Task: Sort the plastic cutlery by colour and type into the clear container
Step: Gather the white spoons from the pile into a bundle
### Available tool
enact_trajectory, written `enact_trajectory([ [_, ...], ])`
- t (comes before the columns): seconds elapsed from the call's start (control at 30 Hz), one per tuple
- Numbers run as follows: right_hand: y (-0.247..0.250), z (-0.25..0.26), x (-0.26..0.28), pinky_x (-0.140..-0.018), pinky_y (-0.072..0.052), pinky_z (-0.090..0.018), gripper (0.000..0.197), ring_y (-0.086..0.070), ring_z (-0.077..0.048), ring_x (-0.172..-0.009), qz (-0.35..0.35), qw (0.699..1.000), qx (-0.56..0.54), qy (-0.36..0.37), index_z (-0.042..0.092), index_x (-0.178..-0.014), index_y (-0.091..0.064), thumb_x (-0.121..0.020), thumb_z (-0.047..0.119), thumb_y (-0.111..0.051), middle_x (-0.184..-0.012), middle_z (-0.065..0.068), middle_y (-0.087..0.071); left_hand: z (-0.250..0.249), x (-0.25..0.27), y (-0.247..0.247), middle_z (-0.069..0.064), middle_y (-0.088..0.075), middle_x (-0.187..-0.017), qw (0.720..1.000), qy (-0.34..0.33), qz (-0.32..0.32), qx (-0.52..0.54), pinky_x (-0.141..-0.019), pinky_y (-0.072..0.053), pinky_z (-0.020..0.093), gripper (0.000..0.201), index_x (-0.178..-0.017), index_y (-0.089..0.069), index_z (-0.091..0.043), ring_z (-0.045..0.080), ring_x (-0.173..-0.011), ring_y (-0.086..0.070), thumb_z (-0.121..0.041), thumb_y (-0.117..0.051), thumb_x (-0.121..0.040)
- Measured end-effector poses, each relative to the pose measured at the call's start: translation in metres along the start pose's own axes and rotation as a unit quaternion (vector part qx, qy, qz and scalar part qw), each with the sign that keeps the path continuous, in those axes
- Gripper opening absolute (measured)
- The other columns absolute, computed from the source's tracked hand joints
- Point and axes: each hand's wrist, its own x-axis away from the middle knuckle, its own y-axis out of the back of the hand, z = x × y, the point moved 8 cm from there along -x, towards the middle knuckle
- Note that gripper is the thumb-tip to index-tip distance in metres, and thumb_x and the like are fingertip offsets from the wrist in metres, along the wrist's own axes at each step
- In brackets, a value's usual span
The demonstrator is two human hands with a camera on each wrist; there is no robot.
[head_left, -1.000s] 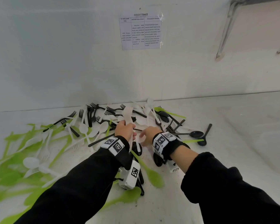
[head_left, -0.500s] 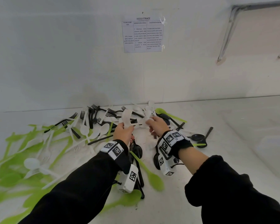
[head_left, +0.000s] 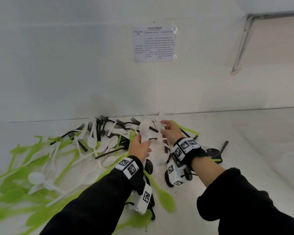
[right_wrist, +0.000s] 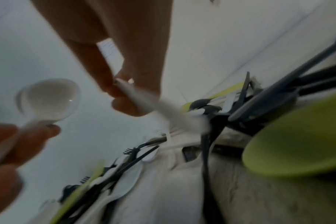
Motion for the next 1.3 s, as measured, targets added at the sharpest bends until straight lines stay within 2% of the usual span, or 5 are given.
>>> enact_trajectory([
  [0.1,0.021,-0.002,-0.02,-0.05,-0.038,-0.026,0.041,-0.048,-0.017,-0.059,-0.074,0.993,0.086,-0.01,0.017,-0.13,-0.042,-0.09,0.015,-0.05,-0.108,-0.013,-0.059,-0.001,-0.004,0.001,0.001,-0.059,-0.084,1.0,0.001,0.0,-0.003,-0.053,-0.044,0.025,0.013,-0.102,-0.055,-0.017,0.015,-0.062,-0.054,-0.009,-0.051,-0.092],
  [0.3,0.023,-0.017,-0.045,-0.067,-0.032,-0.021,0.029,-0.053,-0.03,-0.119,-0.036,0.947,0.311,-0.076,0.0,-0.116,-0.058,-0.092,0.014,-0.051,-0.122,-0.019,-0.057,-0.001,-0.013,-0.004,0.0,-0.058,-0.084,1.0,0.009,0.0,-0.008,-0.056,-0.045,0.026,0.011,-0.098,-0.052,-0.02,0.015,-0.064,-0.055,-0.011,-0.051,-0.092],
  [0.4,0.013,-0.015,-0.052,-0.071,-0.041,-0.024,0.017,-0.058,-0.029,-0.115,-0.017,0.917,0.392,-0.073,0.006,-0.082,-0.057,-0.093,0.016,-0.049,-0.099,-0.013,-0.057,0.003,-0.018,-0.008,0.0,-0.058,-0.085,1.0,0.018,0.007,-0.011,-0.056,-0.045,0.025,0.01,-0.097,-0.052,-0.021,0.014,-0.064,-0.055,-0.012,-0.05,-0.092],
  [0.57,0.009,-0.016,-0.065,-0.094,-0.043,-0.033,0.039,-0.051,-0.03,-0.121,-0.029,0.91,0.409,-0.061,0.003,-0.125,-0.053,-0.09,0.02,-0.054,-0.129,-0.017,-0.054,0.007,-0.028,-0.01,-0.001,-0.059,-0.087,1.0,0.025,0.01,-0.015,-0.059,-0.047,0.024,0.011,-0.101,-0.054,-0.02,0.014,-0.067,-0.056,-0.014,-0.05,-0.093],
  [1.3,-0.019,0.008,-0.061,-0.09,-0.04,-0.034,0.036,-0.05,-0.034,-0.119,0.002,0.909,0.412,-0.063,-0.004,-0.125,-0.05,-0.099,0.013,-0.032,-0.128,-0.022,-0.053,0.016,-0.038,-0.012,0.001,-0.06,-0.092,0.999,0.033,0.005,-0.025,-0.057,-0.046,0.024,0.013,-0.104,-0.053,-0.021,0.016,-0.07,-0.057,-0.015,-0.051,-0.092],
])
